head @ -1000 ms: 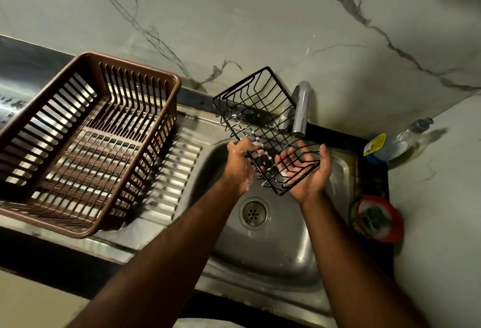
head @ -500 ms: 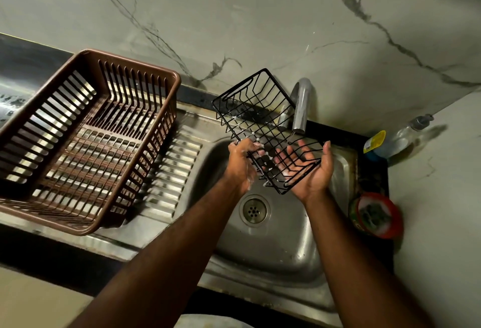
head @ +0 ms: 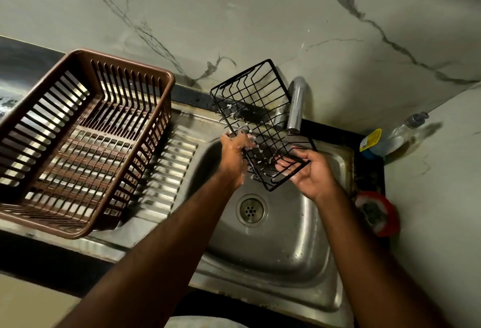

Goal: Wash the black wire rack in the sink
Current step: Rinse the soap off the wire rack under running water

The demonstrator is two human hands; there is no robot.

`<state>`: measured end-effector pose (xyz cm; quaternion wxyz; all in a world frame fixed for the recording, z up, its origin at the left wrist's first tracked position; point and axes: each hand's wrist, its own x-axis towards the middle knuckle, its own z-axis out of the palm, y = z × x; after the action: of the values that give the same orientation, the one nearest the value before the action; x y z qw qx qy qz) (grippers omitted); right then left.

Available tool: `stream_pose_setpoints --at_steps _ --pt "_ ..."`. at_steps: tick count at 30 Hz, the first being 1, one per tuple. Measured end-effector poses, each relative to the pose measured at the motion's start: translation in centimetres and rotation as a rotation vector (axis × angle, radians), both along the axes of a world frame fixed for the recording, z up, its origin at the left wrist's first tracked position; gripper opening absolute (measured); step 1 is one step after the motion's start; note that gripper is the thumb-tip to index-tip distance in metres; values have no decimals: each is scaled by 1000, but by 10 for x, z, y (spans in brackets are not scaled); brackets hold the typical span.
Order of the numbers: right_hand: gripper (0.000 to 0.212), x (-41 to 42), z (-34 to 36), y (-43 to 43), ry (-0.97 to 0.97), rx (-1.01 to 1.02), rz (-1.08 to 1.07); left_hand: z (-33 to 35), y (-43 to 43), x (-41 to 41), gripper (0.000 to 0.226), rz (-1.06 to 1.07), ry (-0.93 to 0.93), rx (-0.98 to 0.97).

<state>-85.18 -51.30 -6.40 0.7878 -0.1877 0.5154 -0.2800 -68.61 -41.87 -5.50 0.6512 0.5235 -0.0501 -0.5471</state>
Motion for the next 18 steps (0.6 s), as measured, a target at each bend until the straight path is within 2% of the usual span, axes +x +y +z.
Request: stream_pose_setpoints --at_steps 2,3,4,6,8,9,11,12,16,18 --pt "13 -3 4 -3 106 18 34 1 3 0 54 -7 -59 37" --pt "8 -4 4 -5 156 19 31 0 5 1 66 -9 -74 48" --pt "3 -4 3 -5 209 14 -4 0 6 2 89 -19 -87 49" --pt "7 -3 -2 -8 267 -32 -174 2 7 3 115 -23 -109 31" --pt "17 0 0 -10 332 -161 -313 4 9 6 108 6 -145 25" --pt "21 4 5 -8 341 -233 -345 5 10 7 91 25 -164 13" --pt "33 15 12 -5 196 -267 -396 6 12 9 57 46 -187 1" --pt "40 22 16 -2 99 -258 -362 6 13 8 52 49 -197 -5" --pt "53 57 33 0 -114 -114 -198 4 16 4 63 39 -286 43" --pt "35 68 39 -5 -201 -18 -202 3 18 4 74 48 -297 51"
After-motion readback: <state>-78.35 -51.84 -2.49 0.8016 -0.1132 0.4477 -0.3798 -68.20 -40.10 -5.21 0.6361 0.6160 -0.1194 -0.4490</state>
